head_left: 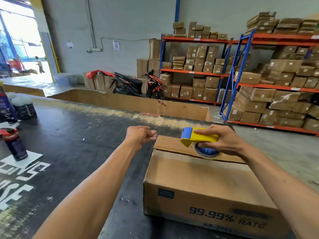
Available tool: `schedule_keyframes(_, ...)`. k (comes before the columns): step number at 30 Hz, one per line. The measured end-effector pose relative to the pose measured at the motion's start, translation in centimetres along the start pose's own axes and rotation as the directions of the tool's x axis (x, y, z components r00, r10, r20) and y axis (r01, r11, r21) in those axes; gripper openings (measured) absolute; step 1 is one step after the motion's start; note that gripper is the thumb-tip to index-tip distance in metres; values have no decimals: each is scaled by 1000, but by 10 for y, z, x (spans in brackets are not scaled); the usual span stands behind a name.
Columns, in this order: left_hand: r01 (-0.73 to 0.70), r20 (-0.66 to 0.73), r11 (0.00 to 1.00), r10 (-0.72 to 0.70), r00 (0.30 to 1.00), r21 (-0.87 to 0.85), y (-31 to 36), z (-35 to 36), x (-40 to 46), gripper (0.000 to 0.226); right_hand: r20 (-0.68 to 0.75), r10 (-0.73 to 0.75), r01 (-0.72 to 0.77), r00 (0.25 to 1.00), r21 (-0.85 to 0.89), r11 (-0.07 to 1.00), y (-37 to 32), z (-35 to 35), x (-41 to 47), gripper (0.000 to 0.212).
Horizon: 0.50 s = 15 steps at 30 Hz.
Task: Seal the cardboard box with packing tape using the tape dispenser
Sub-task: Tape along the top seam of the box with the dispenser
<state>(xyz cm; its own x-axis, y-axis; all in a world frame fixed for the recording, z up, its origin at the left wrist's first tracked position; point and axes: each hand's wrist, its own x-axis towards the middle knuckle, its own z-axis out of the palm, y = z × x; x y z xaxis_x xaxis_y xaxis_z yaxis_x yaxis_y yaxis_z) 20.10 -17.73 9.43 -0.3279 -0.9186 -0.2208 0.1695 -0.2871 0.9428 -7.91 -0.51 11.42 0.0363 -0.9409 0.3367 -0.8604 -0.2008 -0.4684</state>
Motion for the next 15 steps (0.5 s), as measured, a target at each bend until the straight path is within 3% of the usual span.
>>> schedule_keyframes(7, -2, -156, 974, 38, 987, 226, -60, -4, 20, 33, 205, 14, 53, 979, -318, 947, 1, 25, 14, 49)
schedule_keyframes(15, 7, -220, 959, 59, 974, 284, -77, -7, 27, 28, 302, -25, 148, 953, -392, 908, 4, 35, 36, 43)
